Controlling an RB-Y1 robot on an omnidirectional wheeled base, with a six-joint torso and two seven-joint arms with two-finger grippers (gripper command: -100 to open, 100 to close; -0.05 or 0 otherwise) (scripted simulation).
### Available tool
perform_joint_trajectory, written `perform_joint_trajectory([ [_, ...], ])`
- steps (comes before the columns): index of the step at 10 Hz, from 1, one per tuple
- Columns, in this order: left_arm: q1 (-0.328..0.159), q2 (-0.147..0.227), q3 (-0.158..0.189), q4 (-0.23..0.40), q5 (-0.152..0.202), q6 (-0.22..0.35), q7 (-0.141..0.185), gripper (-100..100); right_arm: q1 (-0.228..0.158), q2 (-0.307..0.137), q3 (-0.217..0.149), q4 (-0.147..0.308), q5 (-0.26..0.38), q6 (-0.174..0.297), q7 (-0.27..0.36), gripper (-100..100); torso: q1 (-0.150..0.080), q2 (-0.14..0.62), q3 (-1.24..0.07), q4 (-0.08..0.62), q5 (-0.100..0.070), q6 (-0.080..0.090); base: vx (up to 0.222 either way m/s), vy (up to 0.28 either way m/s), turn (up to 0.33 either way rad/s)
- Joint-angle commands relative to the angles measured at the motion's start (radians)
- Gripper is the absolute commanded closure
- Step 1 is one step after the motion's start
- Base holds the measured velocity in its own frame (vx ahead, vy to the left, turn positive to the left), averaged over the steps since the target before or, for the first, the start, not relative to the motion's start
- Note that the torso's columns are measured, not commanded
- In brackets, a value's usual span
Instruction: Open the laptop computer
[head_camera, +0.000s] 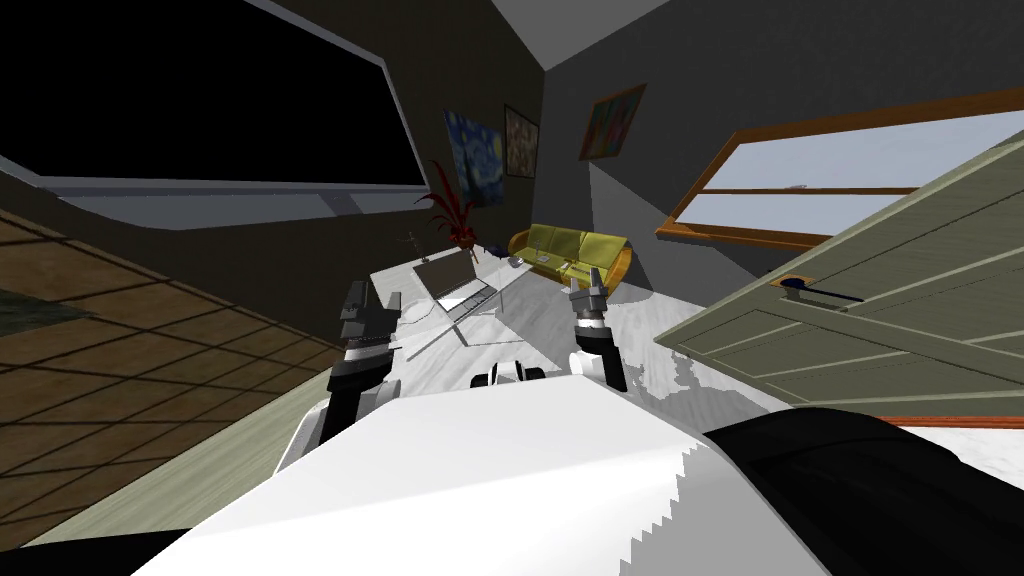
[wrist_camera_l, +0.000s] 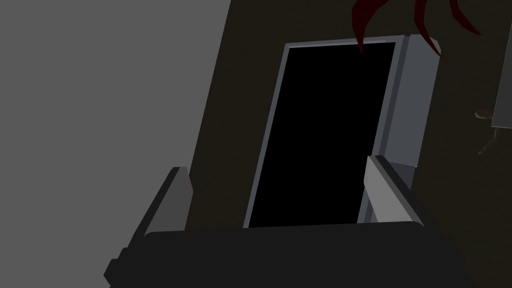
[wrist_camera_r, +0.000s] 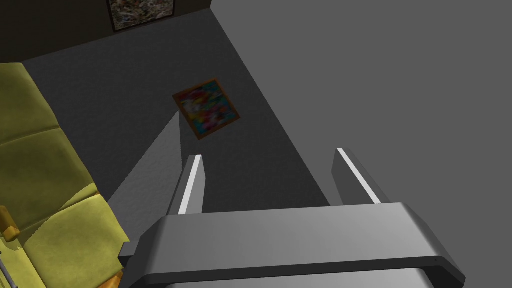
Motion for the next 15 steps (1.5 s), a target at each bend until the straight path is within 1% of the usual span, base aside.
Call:
perform_joint_trajectory([
  [1,-0.001,0.006,0.037,0.016,-0.011,0.027,0.057,-100,0.0,0.0,0.0,0.0,0.0,0.0,0.0,0,0.0,0.0,0.0,0.0,0.0,0.0,0.158,-0.118,-0.016],
  [3,0.005,0.011,0.085,0.021,-0.024,0.069,0.12,-100,0.0,0.0,0.0,0.0,0.0,0.0,0.0,0,0.006,0.006,0.004,0.002,0.002,0.0,0.136,-0.102,-0.066],
  [4,0.008,0.014,0.11,0.024,-0.03,0.091,0.149,-100,0.0,0.0,0.0,0.0,0.0,0.0,0.0,0,0.002,0.004,0.003,0.001,0.001,0.0,0.175,-0.163,-0.071],
  [5,0.008,0.014,0.11,0.024,-0.03,0.091,0.162,-100,0.0,0.0,0.0,0.0,0.0,0.0,0.0,0,-0.001,0.001,0.001,0.0,0.0,0.0,0.152,-0.093,-0.009],
  [6,0.011,0.016,0.135,0.028,-0.037,0.114,0.199,-100,0.0,0.0,0.0,0.0,0.0,0.0,0.0,0,0.004,0.002,0.001,0.0,0.001,0.0,0.143,-0.065,-0.037],
  [7,0.013,0.017,0.161,0.032,-0.044,0.137,0.224,-100,0.0,0.0,0.0,0.0,0.0,0.0,0.0,0,0.005,0.002,0.001,0.001,0.001,0.0,0.207,-0.138,-0.088],
  [8,0.013,0.017,0.161,0.032,-0.044,0.137,0.236,-100,0.0,0.0,0.0,0.0,0.0,0.0,0.0,0,0.0,-0.001,0.0,0.0,0.0,0.0,0.162,-0.106,-0.018],
  [9,0.016,0.017,0.187,0.037,-0.051,0.161,0.274,-100,0.0,0.0,0.0,0.0,0.0,0.0,0.0,0,0.002,0.002,0.001,0.0,0.0,0.0,0.152,-0.083,-0.047],
  [10,0.019,0.016,0.213,0.044,-0.058,0.185,0.301,-100,0.0,0.0,0.0,0.0,0.0,0.0,0.0,0,0.003,0.003,0.002,0.001,0.001,0.0,0.192,-0.1,-0.082],
  [11,0.019,0.016,0.213,0.044,-0.058,0.185,0.313,-100,0.0,0.0,0.0,0.0,0.0,0.0,0.0,0,0.002,0.001,0.001,0.0,0.001,0.0,0.132,-0.095,-0.025],
  [12,0.021,0.014,0.24,0.051,-0.065,0.209,0.351,-100,0.0,0.0,0.0,0.0,0.0,0.0,0.0,0,0.002,0.004,0.002,0.001,0.0,0.0,0.134,-0.116,-0.044],
  [13,0.023,0.011,0.267,0.059,-0.072,0.234,0.375,-100,0.0,0.0,0.0,0.0,0.0,0.0,0.0,0,0.001,0.003,0.002,0.001,0.0,0.0,0.229,-0.133,-0.082],
  [14,0.023,0.011,0.267,0.059,-0.072,0.234,0.39,-100,0.0,0.0,0.0,0.0,0.0,0.0,0.0,0,0.0,-0.002,-0.001,0.0,0.0,0.0,0.171,-0.103,-0.024],
  [15,0.025,0.007,0.293,0.068,-0.079,0.259,0.424,-100,0.0,0.0,0.0,0.0,0.0,0.0,0.0,0,0.003,0.002,0.0,0.0,0.001,0.0,0.13,-0.084,-0.05],
])
